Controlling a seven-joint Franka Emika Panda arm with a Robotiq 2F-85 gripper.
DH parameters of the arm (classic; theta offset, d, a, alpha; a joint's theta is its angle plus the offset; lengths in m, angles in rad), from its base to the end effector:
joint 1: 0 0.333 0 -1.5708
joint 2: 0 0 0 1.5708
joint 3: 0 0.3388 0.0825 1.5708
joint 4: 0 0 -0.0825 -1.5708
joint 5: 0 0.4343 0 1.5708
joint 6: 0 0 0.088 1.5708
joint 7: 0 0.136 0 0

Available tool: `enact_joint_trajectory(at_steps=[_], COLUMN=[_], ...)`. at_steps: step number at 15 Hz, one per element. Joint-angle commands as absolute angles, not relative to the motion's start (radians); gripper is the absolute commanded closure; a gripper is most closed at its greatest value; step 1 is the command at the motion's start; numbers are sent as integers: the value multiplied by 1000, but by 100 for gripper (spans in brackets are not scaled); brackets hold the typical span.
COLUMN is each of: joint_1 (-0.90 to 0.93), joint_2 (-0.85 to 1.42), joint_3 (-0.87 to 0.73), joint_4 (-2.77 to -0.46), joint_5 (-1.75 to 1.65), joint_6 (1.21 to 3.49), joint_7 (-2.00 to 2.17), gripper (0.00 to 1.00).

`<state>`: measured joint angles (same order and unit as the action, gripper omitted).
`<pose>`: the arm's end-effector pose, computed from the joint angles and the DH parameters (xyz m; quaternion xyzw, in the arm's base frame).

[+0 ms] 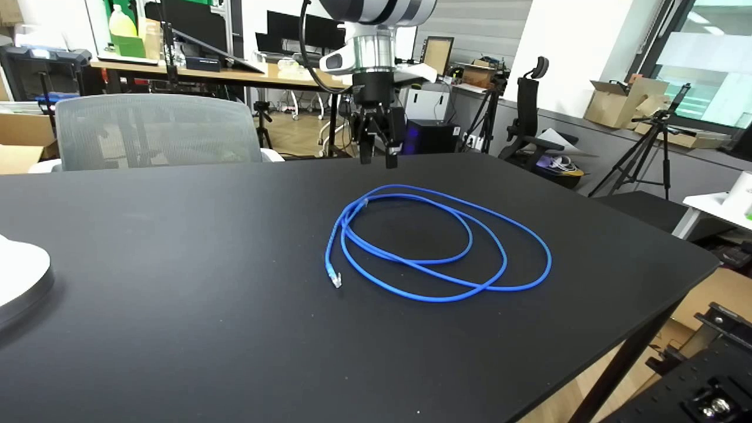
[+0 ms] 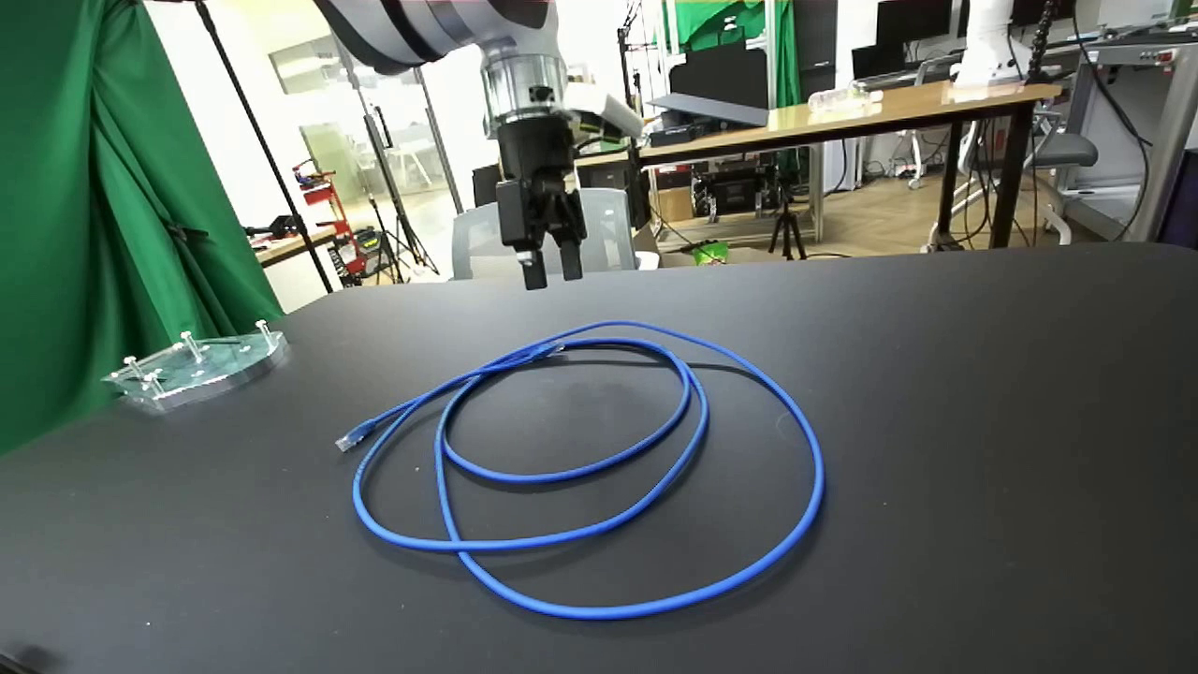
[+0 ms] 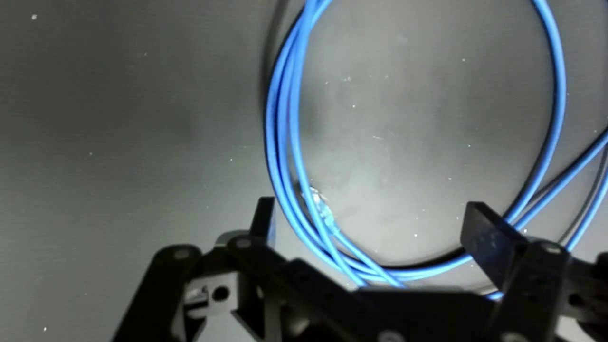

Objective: Use the blue cable on the table to make a smaller circle

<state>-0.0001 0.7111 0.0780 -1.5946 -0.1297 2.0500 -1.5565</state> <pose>0.7114 0.0408 0.1533 -0.6558 -0.7439 0.1110 0.0649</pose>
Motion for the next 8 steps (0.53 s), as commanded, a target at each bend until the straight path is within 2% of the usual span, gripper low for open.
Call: enact_joint_trajectory(at_steps=[1,6,8], joint_1=[-3,-5,-19], joint_2=[588,493,488], joint_3=[64,45,50], joint_4=[-1736,-1869,-1886], joint_5=[-112,-115,-109], joint_6=[2081,2087,2025], joint_7=[-1381,-1161,-1142], gripper=[0,0,0])
